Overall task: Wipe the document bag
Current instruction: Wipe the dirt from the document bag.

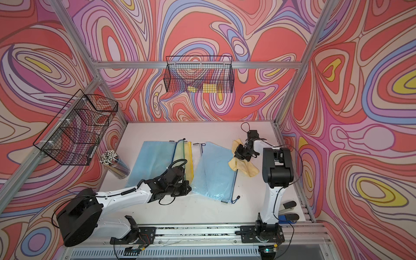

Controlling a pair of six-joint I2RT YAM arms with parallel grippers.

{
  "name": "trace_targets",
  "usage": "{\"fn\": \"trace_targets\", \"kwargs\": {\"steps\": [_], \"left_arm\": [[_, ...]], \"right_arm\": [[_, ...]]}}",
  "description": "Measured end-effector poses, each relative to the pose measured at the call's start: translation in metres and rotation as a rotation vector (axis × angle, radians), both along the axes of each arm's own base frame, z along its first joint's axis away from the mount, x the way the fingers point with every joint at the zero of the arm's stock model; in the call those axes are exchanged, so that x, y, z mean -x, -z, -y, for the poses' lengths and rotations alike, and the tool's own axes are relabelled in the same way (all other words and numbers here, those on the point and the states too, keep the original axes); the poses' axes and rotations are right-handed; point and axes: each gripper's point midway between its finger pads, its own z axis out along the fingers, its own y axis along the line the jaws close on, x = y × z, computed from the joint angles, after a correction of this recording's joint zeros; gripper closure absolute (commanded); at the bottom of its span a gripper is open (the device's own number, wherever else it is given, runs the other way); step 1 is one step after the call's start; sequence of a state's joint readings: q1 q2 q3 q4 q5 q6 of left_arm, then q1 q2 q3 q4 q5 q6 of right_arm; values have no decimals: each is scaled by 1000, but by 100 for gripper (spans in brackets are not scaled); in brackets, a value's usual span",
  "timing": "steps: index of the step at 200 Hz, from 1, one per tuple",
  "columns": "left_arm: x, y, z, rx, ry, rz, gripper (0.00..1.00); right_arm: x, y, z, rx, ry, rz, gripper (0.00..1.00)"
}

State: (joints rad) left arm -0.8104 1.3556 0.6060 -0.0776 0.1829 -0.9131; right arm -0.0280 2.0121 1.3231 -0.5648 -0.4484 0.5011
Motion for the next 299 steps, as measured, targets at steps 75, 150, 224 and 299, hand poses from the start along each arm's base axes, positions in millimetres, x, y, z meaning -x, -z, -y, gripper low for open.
{"fn": "trace_targets", "kwargs": {"steps": [75,150,224,299], "left_arm": [[1,3,0,-2,5,-11,100],[0,0,0,0,0,0,100],[1,0,-1,-3,1,-3,100],[3,8,-1,-21,8,-26,100]], "right_arm": [[5,-39,-187,-45,-354,104,100],[-28,-2,-172,-83,-276,47,100],[-27,-8,11,-55,50,23,100],[107,-44,-206,-119,-434,72,100]]}}
